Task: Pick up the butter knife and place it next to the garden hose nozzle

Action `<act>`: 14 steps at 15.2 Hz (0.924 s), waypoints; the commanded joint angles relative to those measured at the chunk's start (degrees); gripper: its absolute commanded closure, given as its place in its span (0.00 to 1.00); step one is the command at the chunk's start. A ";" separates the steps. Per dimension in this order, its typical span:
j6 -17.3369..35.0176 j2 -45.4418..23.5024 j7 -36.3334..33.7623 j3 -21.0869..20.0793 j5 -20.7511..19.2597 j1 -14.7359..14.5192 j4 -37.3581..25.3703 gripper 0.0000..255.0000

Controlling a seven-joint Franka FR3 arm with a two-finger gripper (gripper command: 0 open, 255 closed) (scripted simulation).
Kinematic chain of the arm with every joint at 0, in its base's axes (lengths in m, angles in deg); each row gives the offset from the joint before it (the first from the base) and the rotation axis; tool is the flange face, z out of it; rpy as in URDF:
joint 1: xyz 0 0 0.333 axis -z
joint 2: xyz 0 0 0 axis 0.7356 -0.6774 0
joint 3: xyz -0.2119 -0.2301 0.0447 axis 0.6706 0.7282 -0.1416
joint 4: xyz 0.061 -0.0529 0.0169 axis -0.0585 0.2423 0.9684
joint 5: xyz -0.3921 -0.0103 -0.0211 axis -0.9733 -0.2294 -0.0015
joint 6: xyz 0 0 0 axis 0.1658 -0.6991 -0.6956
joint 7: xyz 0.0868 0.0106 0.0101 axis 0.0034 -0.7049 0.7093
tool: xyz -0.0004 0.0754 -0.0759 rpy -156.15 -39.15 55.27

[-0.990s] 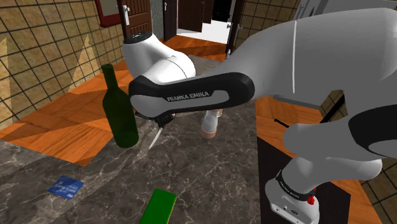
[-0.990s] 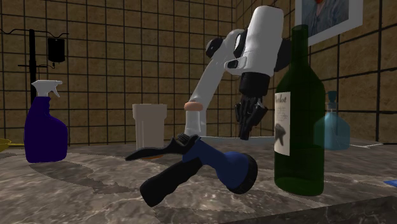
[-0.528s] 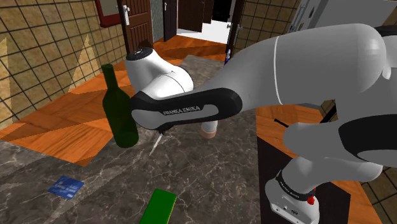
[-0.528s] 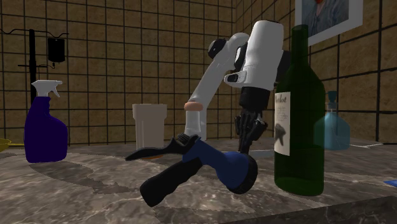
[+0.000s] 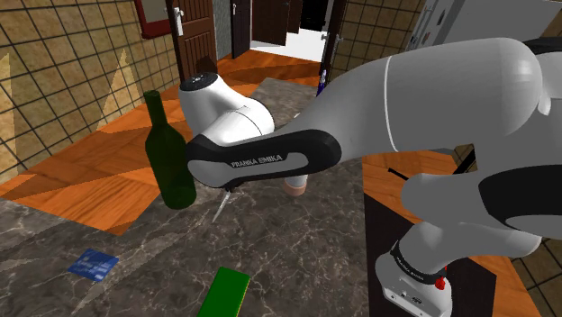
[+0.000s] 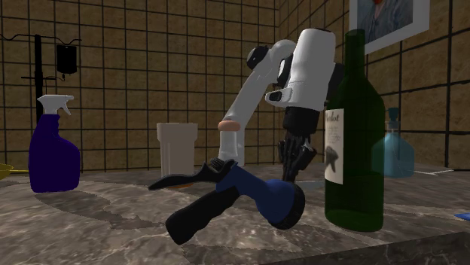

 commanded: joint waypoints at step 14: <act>-6.24 -2.36 -2.02 4.61 -3.10 -3.97 -4.17 0.00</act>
